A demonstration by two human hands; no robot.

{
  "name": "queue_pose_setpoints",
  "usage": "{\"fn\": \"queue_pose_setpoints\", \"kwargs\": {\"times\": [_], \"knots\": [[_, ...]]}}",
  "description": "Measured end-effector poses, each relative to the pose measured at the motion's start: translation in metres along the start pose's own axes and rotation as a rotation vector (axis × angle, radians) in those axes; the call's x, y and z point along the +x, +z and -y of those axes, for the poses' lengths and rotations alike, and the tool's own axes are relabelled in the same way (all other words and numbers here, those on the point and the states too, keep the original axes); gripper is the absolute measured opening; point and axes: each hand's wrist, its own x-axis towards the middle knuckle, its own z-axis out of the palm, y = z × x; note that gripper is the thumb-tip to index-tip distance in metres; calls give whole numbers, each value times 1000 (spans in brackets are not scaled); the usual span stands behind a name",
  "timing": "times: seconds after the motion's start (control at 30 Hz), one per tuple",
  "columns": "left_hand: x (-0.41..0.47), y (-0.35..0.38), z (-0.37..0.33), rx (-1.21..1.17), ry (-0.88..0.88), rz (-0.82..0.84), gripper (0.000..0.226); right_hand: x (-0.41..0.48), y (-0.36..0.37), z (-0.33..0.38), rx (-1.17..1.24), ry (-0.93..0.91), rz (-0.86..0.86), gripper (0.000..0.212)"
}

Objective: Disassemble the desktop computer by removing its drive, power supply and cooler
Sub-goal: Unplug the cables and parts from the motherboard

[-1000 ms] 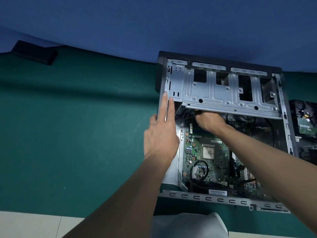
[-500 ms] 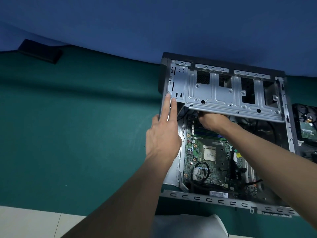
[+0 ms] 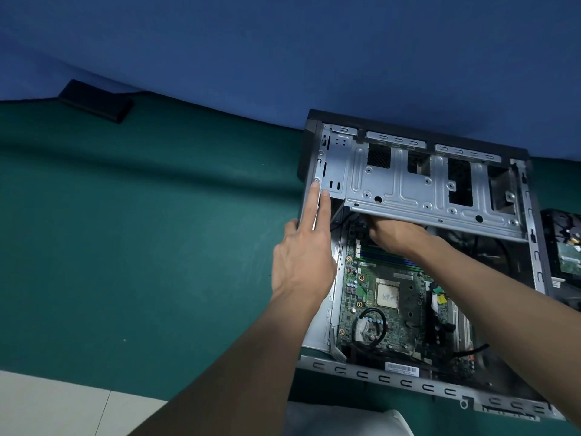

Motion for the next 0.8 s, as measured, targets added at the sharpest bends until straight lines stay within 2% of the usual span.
{"fn": "queue_pose_setpoints", "kwargs": {"times": [0.17,0.33,0.5,0.8], "knots": [[0,0,0,3,1,-3,96,4,3,6,52,116,-12,12],[0,1,0,6,2,-7,97,6,7,10,143,190,-96,27],[0,1,0,-13,-1,-9,96,7,12,11,181,235,-167,23],[0,2,1,-19,4,-18,94,16,8,14,86,160,-26,21]]}}
